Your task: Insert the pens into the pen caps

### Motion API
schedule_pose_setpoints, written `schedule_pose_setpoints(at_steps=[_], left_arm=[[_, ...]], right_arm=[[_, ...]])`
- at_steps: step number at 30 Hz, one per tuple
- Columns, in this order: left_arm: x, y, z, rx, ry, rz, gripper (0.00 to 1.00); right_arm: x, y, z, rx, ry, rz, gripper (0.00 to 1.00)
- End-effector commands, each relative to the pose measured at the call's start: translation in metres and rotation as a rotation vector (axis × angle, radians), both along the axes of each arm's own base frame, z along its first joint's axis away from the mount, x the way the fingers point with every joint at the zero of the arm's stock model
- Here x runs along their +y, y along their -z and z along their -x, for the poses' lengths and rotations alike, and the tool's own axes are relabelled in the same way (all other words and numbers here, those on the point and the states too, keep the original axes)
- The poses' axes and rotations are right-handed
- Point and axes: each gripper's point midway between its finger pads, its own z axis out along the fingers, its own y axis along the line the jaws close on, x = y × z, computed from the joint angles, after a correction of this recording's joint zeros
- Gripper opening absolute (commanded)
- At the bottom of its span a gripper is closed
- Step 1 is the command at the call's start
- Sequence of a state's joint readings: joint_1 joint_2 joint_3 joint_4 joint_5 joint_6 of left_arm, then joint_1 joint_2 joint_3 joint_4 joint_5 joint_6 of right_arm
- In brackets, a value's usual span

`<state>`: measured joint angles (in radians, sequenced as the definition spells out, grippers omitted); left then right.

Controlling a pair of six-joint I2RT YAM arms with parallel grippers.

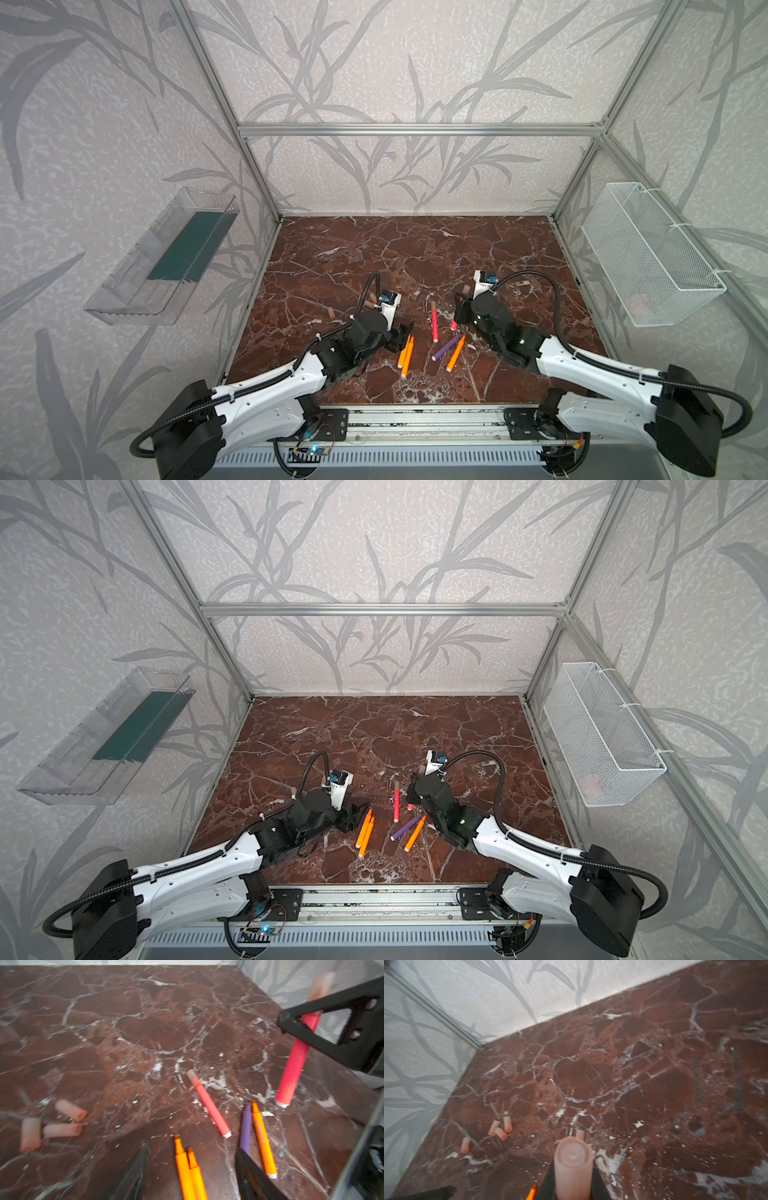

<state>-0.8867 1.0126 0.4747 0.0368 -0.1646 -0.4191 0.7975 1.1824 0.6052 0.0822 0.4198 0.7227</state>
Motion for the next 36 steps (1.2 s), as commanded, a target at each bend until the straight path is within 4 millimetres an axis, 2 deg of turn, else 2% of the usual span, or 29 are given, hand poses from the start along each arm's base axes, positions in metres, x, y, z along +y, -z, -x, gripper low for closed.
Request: schedule_pose_setpoints(at_steps=[1, 5, 12, 15, 20, 26, 31, 33, 36], left_arm=[[0.031, 0.01, -0.008, 0.037, -0.167, -0.08, 0.67], [0.043, 0.019, -0.007, 0.061, -0.207, -0.13, 0.68], [0.049, 0.025, -0.004, 0.112, -0.224, -0.194, 0.68], [0.046, 0.025, -0.001, 0.135, -0.213, -0.185, 0.68], [0.045, 0.026, -0.003, 0.137, -0.216, -0.194, 0.68], [0.05, 0.027, 0.001, 0.158, -0.233, -0.2, 0.68], [0.054, 0.026, 0.005, 0.162, -0.233, -0.189, 0.7], [0.056, 0.027, 0.007, 0.164, -0.234, -0.193, 0.71], [0.061, 0.029, 0.007, 0.163, -0.246, -0.219, 0.72]], right_arm=[[-0.002, 0.029, -0.009, 0.148, -0.015, 0.093, 0.05], [0.003, 0.055, -0.028, 0.272, -0.029, 0.167, 0.05], [0.011, 0.103, -0.055, 0.482, -0.054, 0.23, 0.05], [0.014, 0.114, -0.057, 0.522, -0.06, 0.24, 0.06], [0.022, 0.121, -0.056, 0.537, -0.089, 0.21, 0.17], [0.021, 0.136, -0.049, 0.583, -0.09, 0.214, 0.23], [0.017, 0.136, -0.049, 0.567, -0.083, 0.209, 0.36], [0.019, 0.129, -0.051, 0.541, -0.094, 0.197, 0.52], [0.017, 0.115, -0.052, 0.507, -0.107, 0.207, 0.69]])
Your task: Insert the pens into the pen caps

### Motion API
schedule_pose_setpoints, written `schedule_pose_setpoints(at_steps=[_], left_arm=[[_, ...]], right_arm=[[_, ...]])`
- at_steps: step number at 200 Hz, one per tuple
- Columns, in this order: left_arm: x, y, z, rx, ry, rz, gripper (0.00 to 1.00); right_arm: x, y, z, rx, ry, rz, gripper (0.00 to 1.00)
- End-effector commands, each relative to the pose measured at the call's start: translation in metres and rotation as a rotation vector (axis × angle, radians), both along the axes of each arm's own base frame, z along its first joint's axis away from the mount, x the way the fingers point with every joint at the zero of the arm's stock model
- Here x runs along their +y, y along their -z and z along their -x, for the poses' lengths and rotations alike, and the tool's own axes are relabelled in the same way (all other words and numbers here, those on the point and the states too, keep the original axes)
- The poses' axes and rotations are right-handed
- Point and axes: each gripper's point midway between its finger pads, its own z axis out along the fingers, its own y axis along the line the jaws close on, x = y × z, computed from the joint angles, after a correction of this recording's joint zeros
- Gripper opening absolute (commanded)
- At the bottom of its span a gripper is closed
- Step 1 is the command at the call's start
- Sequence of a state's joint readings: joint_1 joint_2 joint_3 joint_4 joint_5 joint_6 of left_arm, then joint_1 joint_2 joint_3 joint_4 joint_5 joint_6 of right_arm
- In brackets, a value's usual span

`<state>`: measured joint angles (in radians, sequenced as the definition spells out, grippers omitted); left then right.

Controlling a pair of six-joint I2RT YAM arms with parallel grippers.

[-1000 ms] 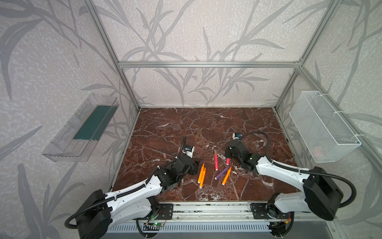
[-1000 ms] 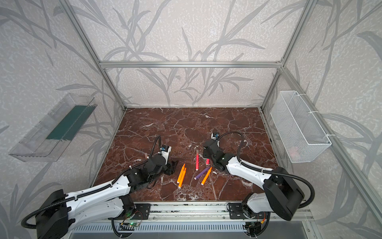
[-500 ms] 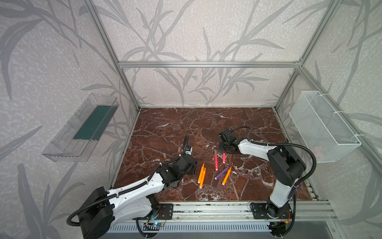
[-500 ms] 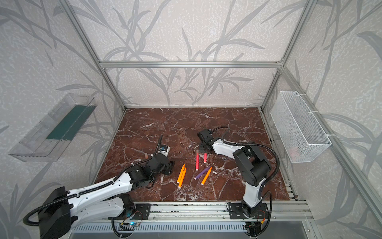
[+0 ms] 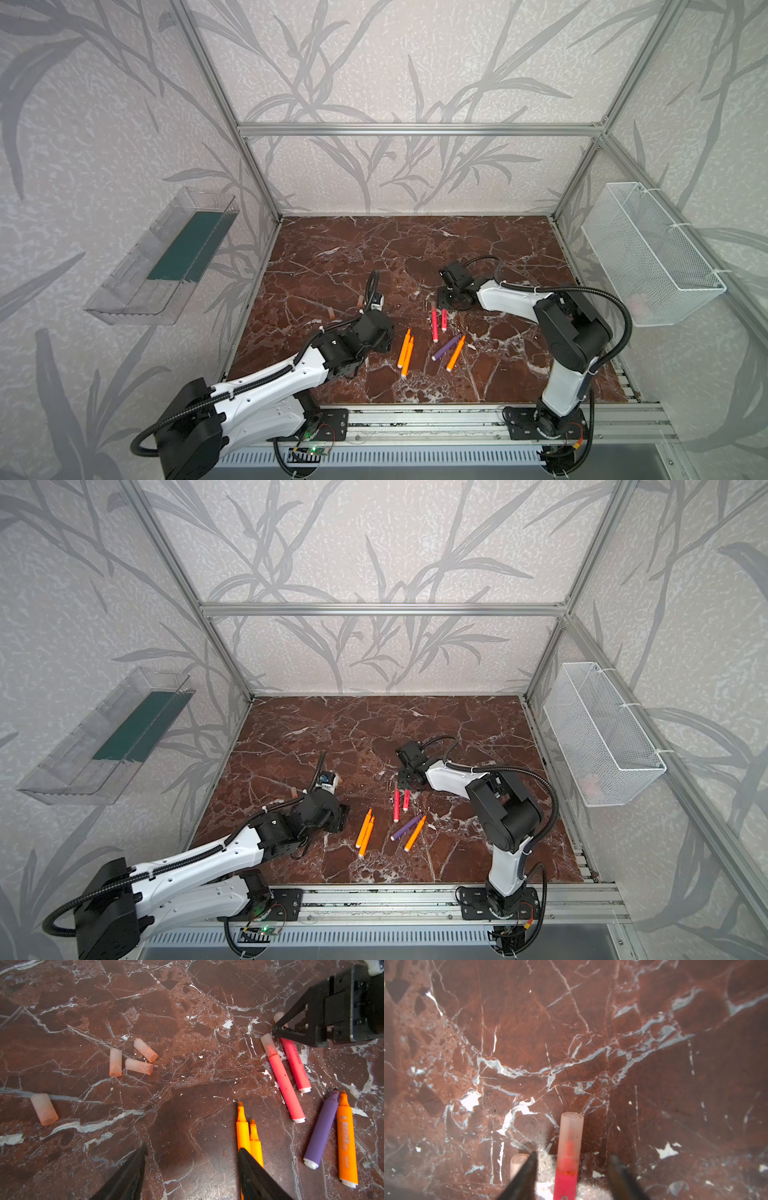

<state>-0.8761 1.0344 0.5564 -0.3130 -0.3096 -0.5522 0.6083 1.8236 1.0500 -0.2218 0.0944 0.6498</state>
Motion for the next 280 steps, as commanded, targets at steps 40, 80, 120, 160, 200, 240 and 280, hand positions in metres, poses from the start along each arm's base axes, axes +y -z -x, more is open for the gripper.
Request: schedule_pose_setpoints(at_steps=[40, 80, 120, 160, 200, 240, 280], left_arm=[[0.012, -0.014, -0.001, -0.031, -0.034, -0.018, 0.75], [0.01, -0.014, 0.008, 0.017, -0.016, 0.002, 0.75], [0.006, 0.003, 0.027, 0.111, 0.004, 0.056, 0.75], [-0.002, 0.022, 0.047, 0.199, 0.026, 0.095, 0.69], [-0.03, 0.037, 0.06, 0.241, 0.106, 0.064, 0.65], [-0.053, 0.054, 0.047, 0.247, 0.109, -0.032, 0.54], [-0.063, 0.062, 0.038, 0.232, 0.096, -0.036, 0.48]], right_arm=[[-0.004, -0.07, 0.009, -0.16, -0.088, -0.065, 0.99], [0.005, -0.111, 0.025, -0.279, -0.172, -0.207, 0.99], [0.0, -0.131, 0.038, -0.337, -0.183, -0.254, 0.99], [-0.006, -0.142, 0.055, -0.434, -0.185, -0.33, 0.99], [-0.02, -0.163, 0.073, -0.522, -0.183, -0.342, 0.99], [-0.027, -0.163, 0.083, -0.527, -0.178, -0.355, 0.99], [-0.035, -0.162, 0.091, -0.547, -0.156, -0.369, 0.99]])
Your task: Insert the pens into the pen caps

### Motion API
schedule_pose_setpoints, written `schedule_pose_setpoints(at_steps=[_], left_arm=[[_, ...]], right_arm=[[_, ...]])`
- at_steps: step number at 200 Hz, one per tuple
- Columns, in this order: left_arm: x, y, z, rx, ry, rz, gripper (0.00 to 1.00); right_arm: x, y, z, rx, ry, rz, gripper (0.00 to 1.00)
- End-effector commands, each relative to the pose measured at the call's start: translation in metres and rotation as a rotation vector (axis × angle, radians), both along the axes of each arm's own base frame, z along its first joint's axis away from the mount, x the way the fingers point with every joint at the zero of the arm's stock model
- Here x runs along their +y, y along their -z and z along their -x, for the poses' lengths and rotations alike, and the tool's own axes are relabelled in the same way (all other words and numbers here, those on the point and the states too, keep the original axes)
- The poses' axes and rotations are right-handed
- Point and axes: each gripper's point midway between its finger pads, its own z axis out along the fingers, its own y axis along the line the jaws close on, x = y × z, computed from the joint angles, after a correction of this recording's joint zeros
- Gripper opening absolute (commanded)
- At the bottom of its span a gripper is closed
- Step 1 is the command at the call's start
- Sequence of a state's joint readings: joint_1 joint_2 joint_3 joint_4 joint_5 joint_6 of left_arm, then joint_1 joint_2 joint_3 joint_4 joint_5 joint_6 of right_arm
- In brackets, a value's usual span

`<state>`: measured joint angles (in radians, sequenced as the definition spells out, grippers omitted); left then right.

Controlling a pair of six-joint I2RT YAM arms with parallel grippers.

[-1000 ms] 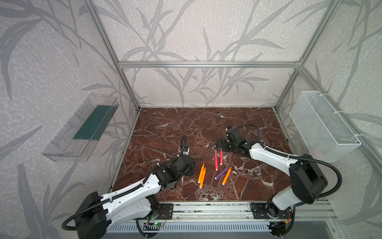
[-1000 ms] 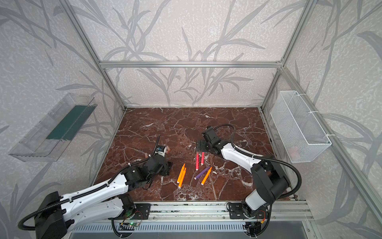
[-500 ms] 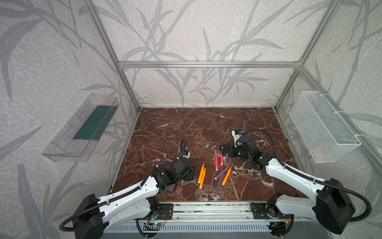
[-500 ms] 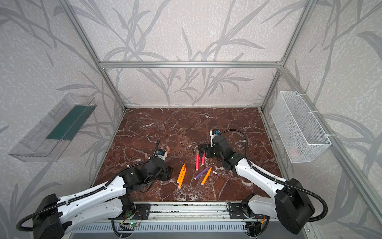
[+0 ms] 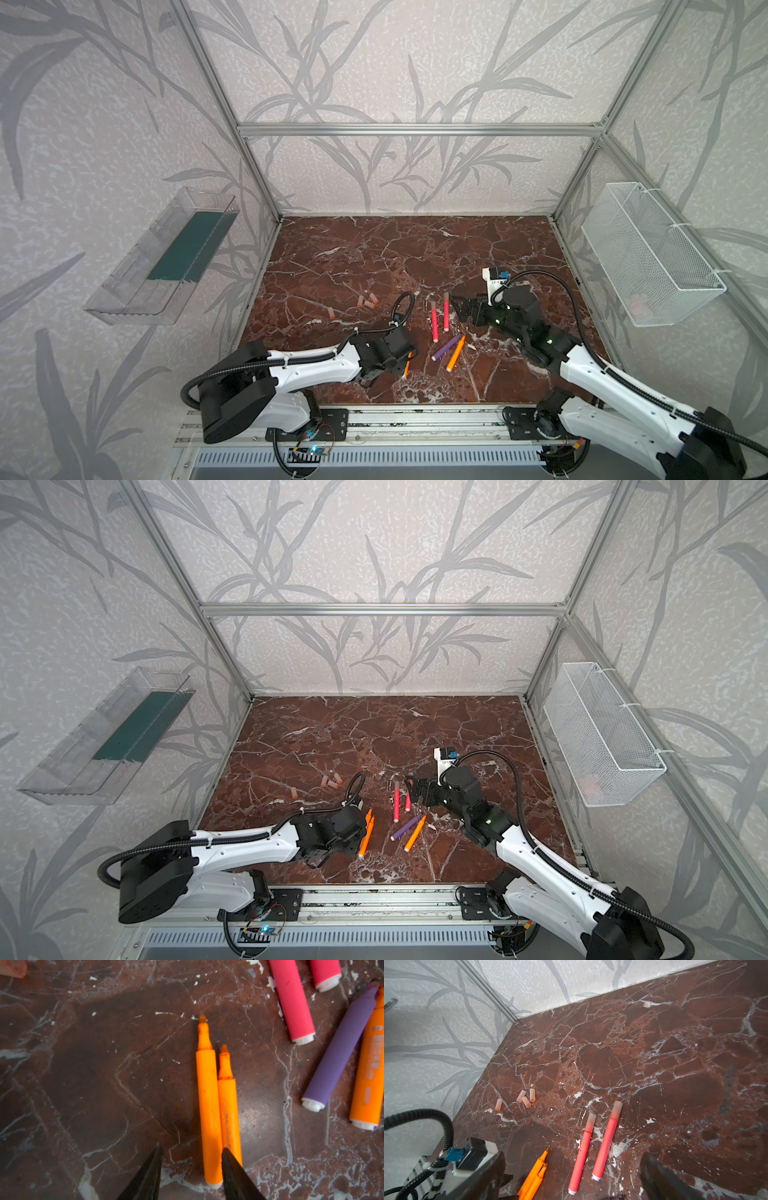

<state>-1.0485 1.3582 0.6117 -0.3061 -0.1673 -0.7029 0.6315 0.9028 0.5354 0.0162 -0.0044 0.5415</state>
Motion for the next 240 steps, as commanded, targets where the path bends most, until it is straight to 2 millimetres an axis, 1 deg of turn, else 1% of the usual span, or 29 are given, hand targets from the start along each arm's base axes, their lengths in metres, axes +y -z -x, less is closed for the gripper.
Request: schedule_pose_setpoints(at_steps=[1, 22, 51, 76, 103, 120, 131, 151, 176, 194, 217, 231, 240], left_arm=[[-0.009, -0.009, -0.013, -0.053, -0.033, 0.026, 0.48], [-0.012, -0.003, -0.011, -0.036, -0.029, 0.041, 0.48], [-0.013, 0.005, -0.009, -0.022, -0.032, 0.035, 0.48], [-0.012, 0.012, -0.009, -0.003, -0.028, 0.005, 0.48], [-0.009, 0.017, -0.009, 0.0, -0.038, -0.018, 0.46], [-0.007, 0.017, -0.009, -0.004, -0.043, -0.026, 0.46], [-0.004, 0.016, -0.009, -0.009, -0.048, -0.034, 0.46], [0.002, 0.013, -0.01, -0.02, -0.059, -0.055, 0.46], [0.003, 0.011, -0.011, -0.019, -0.061, -0.066, 0.56], [0.004, 0.007, -0.012, -0.024, -0.06, -0.085, 0.58], [0.008, 0.0, -0.016, -0.051, -0.074, -0.09, 0.58], [0.012, -0.005, -0.019, -0.075, -0.095, -0.094, 0.52], [0.015, -0.008, -0.02, -0.088, -0.106, -0.092, 0.51]], right_arm=[[-0.004, -0.002, 0.004, -0.018, 0.014, -0.014, 0.99], [-0.001, -0.008, 0.008, -0.009, -0.005, -0.053, 0.99], [0.019, -0.034, 0.023, 0.02, -0.087, -0.175, 0.99], [0.039, -0.066, 0.043, 0.003, -0.17, -0.233, 0.99], [0.064, -0.104, 0.071, -0.038, -0.273, -0.25, 0.99], [0.075, -0.117, 0.083, -0.055, -0.321, -0.259, 0.99], [0.078, -0.124, 0.086, -0.059, -0.333, -0.272, 0.99], [0.081, -0.128, 0.085, -0.059, -0.335, -0.284, 0.99], [0.083, -0.129, 0.082, -0.061, -0.325, -0.286, 0.99], [0.081, -0.127, 0.076, -0.065, -0.294, -0.277, 0.99], [0.082, -0.121, 0.071, -0.062, -0.271, -0.252, 0.99], [0.081, -0.117, 0.067, -0.061, -0.254, -0.243, 0.99], [0.081, -0.115, 0.066, -0.063, -0.244, -0.245, 0.99]])
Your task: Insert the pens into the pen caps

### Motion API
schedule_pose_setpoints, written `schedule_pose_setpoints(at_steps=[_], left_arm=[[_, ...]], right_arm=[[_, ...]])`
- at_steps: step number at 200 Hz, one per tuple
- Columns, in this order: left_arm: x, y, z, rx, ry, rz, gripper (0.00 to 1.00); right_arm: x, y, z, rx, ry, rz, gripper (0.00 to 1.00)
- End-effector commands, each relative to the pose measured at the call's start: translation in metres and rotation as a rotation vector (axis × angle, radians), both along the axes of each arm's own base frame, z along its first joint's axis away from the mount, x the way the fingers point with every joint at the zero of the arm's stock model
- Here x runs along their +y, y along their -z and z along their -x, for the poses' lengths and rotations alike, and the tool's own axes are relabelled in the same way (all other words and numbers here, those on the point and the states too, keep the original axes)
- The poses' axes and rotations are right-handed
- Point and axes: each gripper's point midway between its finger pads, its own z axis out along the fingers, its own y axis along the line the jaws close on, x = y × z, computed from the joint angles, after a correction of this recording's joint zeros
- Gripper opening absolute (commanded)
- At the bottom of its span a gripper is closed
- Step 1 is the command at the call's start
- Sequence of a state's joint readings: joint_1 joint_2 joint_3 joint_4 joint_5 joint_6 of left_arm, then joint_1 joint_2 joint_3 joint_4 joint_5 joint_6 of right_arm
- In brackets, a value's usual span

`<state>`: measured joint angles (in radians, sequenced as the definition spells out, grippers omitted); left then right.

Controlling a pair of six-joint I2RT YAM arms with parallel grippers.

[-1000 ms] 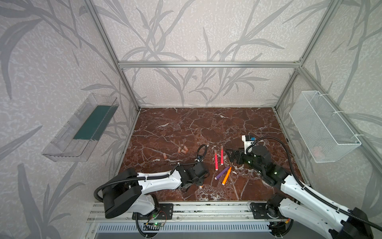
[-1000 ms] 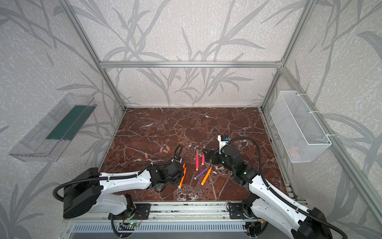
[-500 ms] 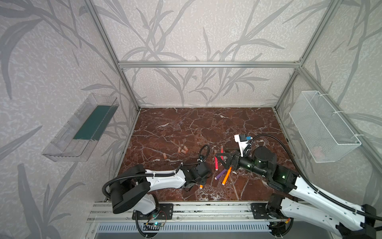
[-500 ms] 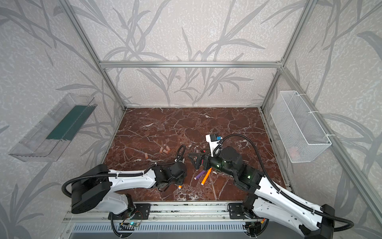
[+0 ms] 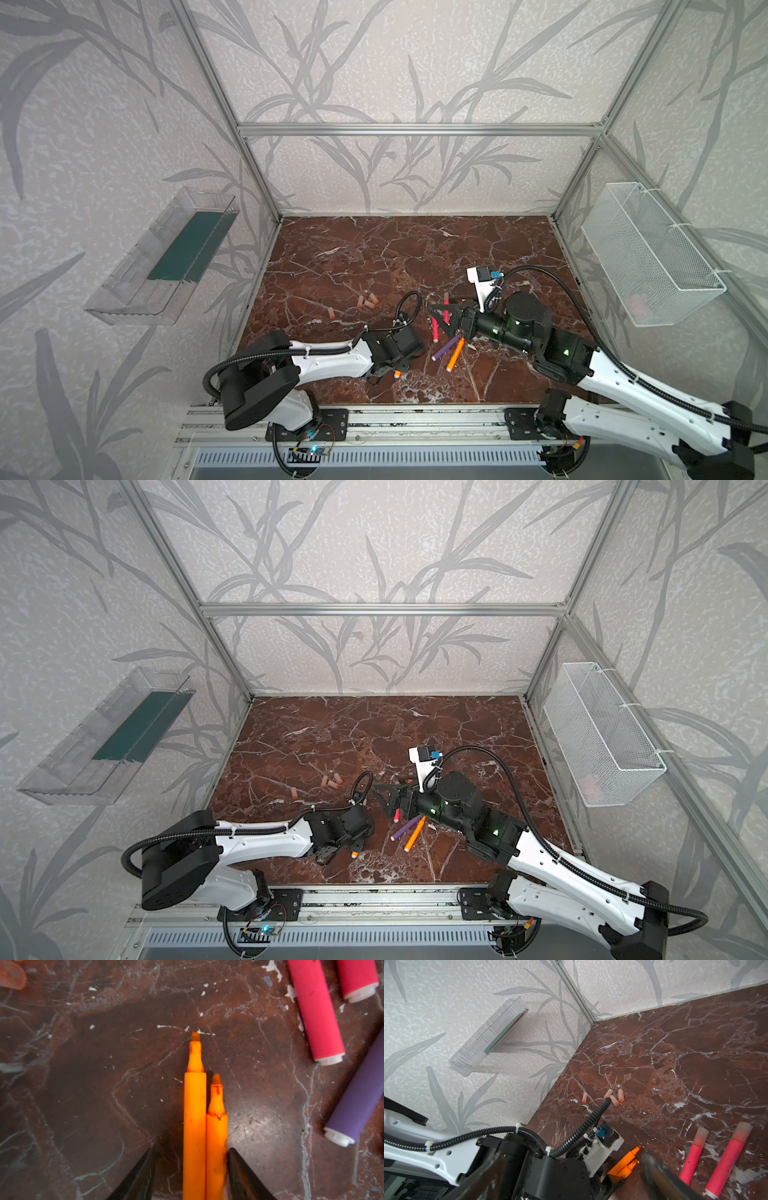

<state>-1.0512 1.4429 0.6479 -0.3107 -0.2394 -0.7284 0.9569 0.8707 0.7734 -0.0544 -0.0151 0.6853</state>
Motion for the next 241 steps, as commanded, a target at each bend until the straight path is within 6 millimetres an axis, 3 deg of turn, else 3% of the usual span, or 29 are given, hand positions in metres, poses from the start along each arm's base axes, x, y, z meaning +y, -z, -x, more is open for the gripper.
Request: schedule_pose_setpoints(at_steps=[1, 53, 91, 153, 206, 241], left_arm=[[0.012, -0.017, -0.009, -0.066, -0.056, -0.024, 0.51], [0.012, -0.029, -0.012, -0.106, -0.051, 0.014, 0.56], [0.021, -0.02, -0.01, -0.108, -0.06, 0.002, 0.54], [0.017, -0.01, -0.01, -0.085, -0.046, -0.013, 0.53], [0.012, 0.001, -0.009, -0.052, -0.026, -0.029, 0.51], [0.01, 0.008, -0.008, -0.033, -0.026, -0.038, 0.47]], right_arm=[[-0.002, -0.006, -0.007, -0.018, 0.044, -0.009, 0.99], [0.005, -0.007, -0.009, -0.012, 0.028, 0.004, 0.99], [0.013, -0.001, -0.01, 0.01, 0.015, 0.031, 0.99], [0.003, -0.002, -0.011, -0.008, 0.048, 0.037, 0.99], [0.013, -0.006, -0.011, -0.004, 0.03, 0.042, 0.99], [0.012, 0.009, -0.019, 0.009, 0.066, 0.109, 0.99]])
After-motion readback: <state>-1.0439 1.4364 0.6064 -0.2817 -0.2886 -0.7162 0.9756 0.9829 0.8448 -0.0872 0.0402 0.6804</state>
